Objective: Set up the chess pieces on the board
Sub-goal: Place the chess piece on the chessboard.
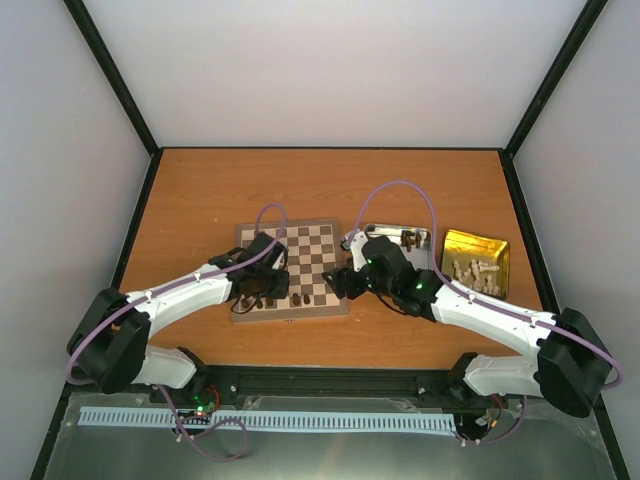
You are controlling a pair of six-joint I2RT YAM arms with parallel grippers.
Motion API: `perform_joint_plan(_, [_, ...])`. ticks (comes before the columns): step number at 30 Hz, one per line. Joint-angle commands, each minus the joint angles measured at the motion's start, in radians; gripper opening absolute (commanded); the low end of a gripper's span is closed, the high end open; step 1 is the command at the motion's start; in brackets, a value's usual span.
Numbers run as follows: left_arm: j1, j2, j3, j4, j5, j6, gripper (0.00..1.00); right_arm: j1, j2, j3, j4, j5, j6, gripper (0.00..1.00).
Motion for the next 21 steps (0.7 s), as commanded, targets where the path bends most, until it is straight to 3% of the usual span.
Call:
perform_joint_plan(1, [-0.006,0.009,0.004,0.054,0.025,0.009,0.09,-0.004,0.01,0.004,0.008,0.024,0.01,0.78])
perform_joint_plan(21, [-0.006,0.004,0.035,0.032,0.024,0.019,0.22,-0.004,0.014,0.006,0.004,0.035,0.018,0.78])
